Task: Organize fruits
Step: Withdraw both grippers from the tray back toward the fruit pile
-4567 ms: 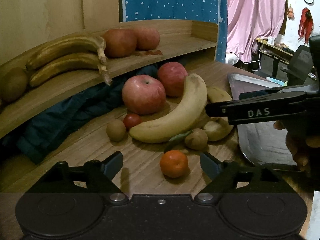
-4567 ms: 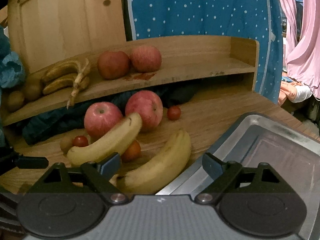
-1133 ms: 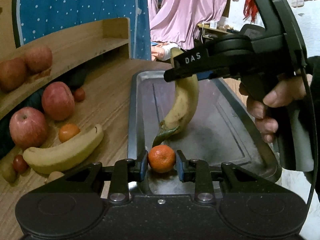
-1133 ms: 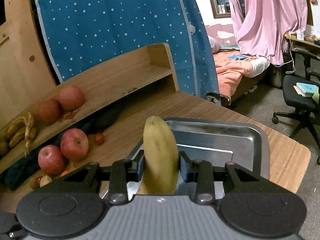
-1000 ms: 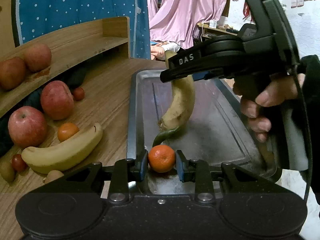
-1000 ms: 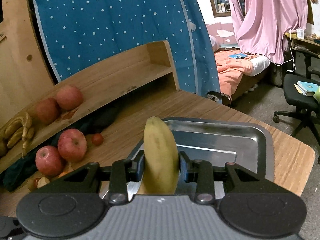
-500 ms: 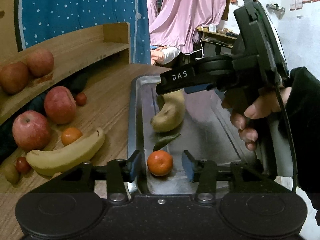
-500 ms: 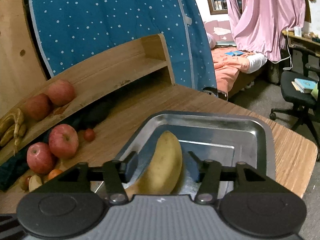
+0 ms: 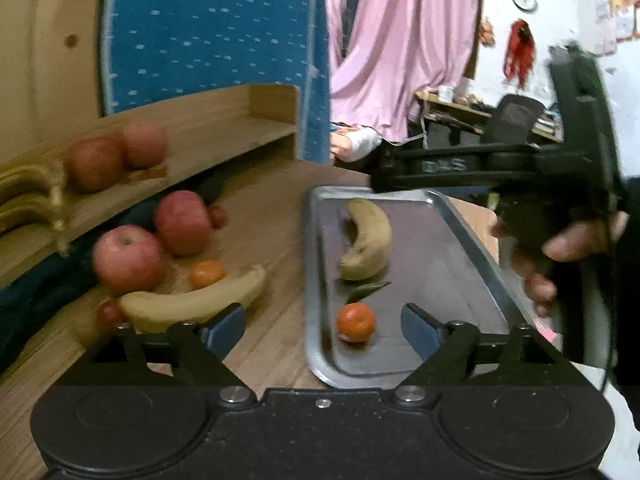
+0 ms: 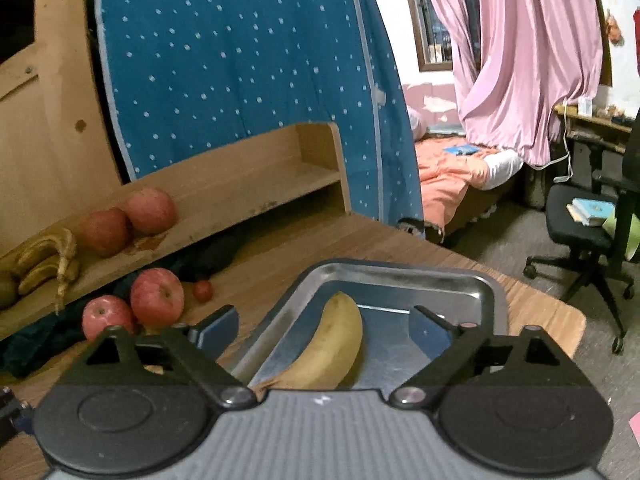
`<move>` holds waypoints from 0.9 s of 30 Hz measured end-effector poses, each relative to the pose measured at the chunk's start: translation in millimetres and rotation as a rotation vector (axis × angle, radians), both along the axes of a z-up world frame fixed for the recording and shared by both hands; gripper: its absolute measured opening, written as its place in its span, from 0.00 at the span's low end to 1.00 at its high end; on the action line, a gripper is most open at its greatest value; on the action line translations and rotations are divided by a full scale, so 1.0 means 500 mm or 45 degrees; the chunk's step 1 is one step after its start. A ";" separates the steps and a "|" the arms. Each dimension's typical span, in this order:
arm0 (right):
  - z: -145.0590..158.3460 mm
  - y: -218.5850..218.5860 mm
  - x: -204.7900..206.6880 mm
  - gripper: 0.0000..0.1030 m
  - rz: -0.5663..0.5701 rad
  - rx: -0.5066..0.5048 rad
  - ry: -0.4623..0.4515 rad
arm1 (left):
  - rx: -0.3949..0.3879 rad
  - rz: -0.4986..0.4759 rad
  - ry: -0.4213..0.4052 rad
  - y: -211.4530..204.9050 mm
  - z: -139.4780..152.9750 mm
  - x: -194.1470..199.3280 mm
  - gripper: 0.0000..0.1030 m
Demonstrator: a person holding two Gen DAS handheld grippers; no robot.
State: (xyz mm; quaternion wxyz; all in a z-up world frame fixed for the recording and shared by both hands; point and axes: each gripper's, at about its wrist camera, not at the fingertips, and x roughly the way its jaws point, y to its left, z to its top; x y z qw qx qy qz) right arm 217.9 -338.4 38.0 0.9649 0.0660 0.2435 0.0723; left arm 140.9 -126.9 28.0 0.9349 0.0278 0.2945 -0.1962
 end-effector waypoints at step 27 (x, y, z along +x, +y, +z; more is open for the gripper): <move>-0.049 0.157 -0.304 1.00 0.009 -0.103 0.097 | -0.056 0.276 -0.042 0.199 0.003 -0.127 0.99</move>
